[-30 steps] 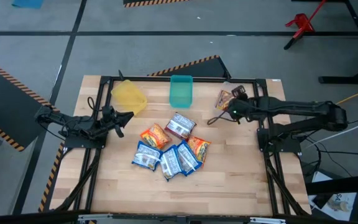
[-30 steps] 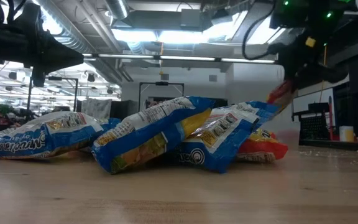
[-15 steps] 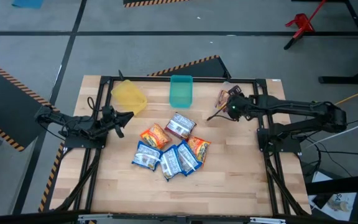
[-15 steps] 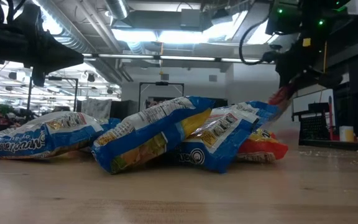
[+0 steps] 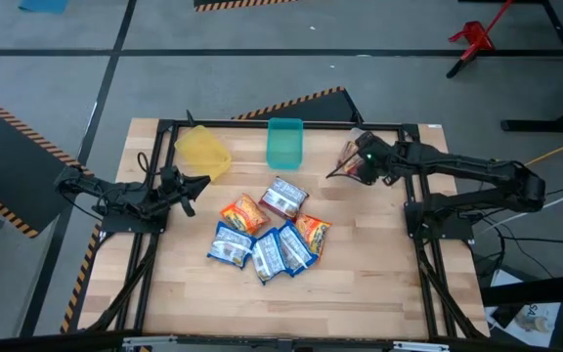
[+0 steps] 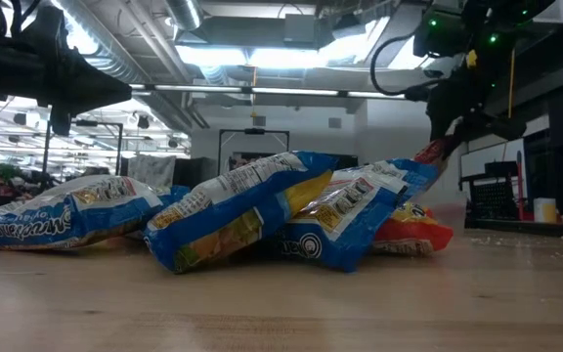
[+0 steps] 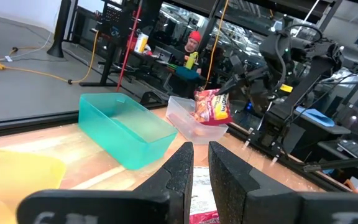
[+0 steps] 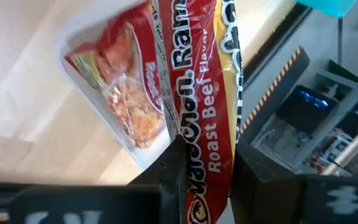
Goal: Sort Maruchan noodles
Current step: Put the right red noodle pack into the transparent bin
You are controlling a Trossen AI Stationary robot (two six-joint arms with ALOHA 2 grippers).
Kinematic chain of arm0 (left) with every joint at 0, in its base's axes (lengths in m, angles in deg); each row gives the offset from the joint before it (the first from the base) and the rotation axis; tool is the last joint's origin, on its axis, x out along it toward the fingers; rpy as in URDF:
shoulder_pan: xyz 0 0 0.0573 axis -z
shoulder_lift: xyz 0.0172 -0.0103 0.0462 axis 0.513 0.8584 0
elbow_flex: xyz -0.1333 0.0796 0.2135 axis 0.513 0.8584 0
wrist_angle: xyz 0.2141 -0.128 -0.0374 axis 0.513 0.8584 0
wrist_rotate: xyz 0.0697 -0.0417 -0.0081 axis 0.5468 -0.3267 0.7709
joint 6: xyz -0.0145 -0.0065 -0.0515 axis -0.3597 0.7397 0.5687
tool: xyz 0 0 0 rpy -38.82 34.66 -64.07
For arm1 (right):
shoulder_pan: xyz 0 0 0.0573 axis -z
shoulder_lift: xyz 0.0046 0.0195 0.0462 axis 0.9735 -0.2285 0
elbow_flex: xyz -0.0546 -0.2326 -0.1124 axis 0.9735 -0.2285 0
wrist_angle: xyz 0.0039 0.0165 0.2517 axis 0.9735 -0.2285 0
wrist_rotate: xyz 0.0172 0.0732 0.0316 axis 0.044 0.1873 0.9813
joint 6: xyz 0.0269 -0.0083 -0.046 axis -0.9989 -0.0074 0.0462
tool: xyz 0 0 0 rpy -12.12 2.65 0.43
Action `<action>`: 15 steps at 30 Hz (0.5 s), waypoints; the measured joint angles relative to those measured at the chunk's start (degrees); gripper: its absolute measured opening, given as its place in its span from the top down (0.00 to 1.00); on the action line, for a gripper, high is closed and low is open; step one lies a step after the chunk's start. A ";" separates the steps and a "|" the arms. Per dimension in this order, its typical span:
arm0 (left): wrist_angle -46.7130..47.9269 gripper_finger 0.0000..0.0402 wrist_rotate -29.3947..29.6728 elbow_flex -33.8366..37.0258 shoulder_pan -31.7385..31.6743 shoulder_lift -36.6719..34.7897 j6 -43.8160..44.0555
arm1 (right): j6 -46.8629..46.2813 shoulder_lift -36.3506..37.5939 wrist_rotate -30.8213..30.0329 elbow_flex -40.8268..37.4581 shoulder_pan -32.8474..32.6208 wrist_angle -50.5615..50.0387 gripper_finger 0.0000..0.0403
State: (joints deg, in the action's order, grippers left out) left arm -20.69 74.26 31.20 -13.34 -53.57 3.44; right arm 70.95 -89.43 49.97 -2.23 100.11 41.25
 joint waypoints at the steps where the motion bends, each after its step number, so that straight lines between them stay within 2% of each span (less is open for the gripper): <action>1: 0.00 0.89 0.00 0.00 0.00 0.02 0.00 | 0.04 0.00 0.57 0.00 0.51 0.07 0.84; 7: 0.00 0.89 0.04 -0.02 0.00 0.02 0.00 | 0.02 0.00 2.81 0.00 2.36 0.25 0.79; 15: 0.00 0.89 0.37 -0.01 0.00 0.02 -0.02 | -1.08 0.00 1.63 0.00 3.48 0.58 0.52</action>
State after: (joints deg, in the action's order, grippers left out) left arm -20.69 74.63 31.19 -13.34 -53.56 3.42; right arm 69.87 -89.43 51.60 -2.23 103.60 41.84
